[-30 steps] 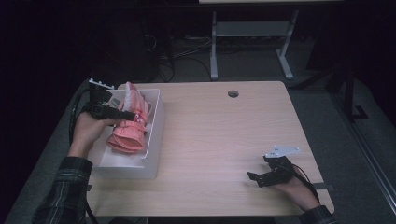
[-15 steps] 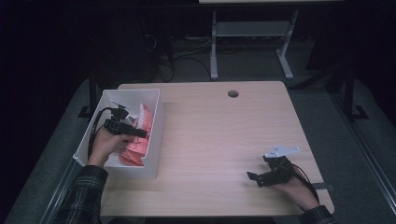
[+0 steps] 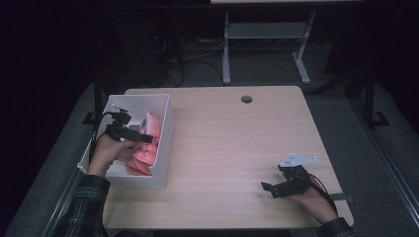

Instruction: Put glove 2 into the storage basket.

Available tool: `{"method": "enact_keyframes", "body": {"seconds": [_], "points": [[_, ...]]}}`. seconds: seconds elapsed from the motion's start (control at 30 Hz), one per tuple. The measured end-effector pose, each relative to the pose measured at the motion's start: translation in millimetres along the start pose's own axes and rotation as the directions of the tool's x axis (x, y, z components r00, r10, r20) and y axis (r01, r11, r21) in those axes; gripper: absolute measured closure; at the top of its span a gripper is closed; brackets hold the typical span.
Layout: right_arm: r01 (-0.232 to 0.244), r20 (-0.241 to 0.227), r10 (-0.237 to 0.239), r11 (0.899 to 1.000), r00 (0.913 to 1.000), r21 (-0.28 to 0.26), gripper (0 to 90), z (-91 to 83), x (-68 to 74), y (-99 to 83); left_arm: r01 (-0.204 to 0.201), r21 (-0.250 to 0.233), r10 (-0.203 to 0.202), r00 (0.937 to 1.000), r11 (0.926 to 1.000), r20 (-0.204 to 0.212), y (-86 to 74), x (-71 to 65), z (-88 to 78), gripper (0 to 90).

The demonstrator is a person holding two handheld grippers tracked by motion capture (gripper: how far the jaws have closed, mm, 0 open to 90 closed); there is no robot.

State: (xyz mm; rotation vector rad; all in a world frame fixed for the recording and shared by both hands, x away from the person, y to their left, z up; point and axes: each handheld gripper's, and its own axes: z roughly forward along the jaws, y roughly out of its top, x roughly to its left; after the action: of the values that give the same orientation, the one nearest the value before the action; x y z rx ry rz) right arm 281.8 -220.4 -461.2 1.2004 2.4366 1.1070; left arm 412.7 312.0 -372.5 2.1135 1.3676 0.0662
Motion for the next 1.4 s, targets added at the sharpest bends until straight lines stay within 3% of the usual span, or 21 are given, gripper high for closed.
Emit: {"method": "enact_keyframes", "body": {"seconds": [0.23,0.47,0.63,0.87,1.07,1.4], "points": [[0.010,-0.001,-0.010,1.000,1.0000,0.003,4.9,0.7,0.2,-0.1,-0.034,-0.069,0.033,0.9994,0.9970,-0.012,13.4,-15.1,-29.0,13.6],[0.009,-0.001,-0.009,1.000,1.0000,0.002,4.9,0.6,0.0,-0.2,-0.110,-0.127,0.111,0.9939,0.9858,-0.001,31.7,-44.4,-48.9,13.7],[0.011,-0.001,-0.011,1.000,0.9999,0.004,4.9,0.5,0.1,-0.2,-0.172,-0.154,0.178,0.9836,0.9729,0.025,40.3,-73.6,-50.6,13.8],[0.017,0.000,-0.017,1.000,0.9999,0.005,4.9,0.2,-0.8,-0.3,-0.215,-0.183,0.230,0.9712,0.9592,0.062,44.3,-108.5,-41.6,14.1],[0.010,-0.002,-0.010,1.000,0.9999,0.006,4.9,0.2,-0.4,-0.2,-0.270,-0.179,0.288,0.9543,0.9459,0.080,45.6,-140.6,-30.3,14.1],[0.017,-0.001,-0.017,1.000,0.9999,0.009,4.9,0.5,-0.1,-0.3,-0.362,-0.150,0.382,0.9148,0.9199,0.132,35.4,-190.4,3.8,14.1]]}}
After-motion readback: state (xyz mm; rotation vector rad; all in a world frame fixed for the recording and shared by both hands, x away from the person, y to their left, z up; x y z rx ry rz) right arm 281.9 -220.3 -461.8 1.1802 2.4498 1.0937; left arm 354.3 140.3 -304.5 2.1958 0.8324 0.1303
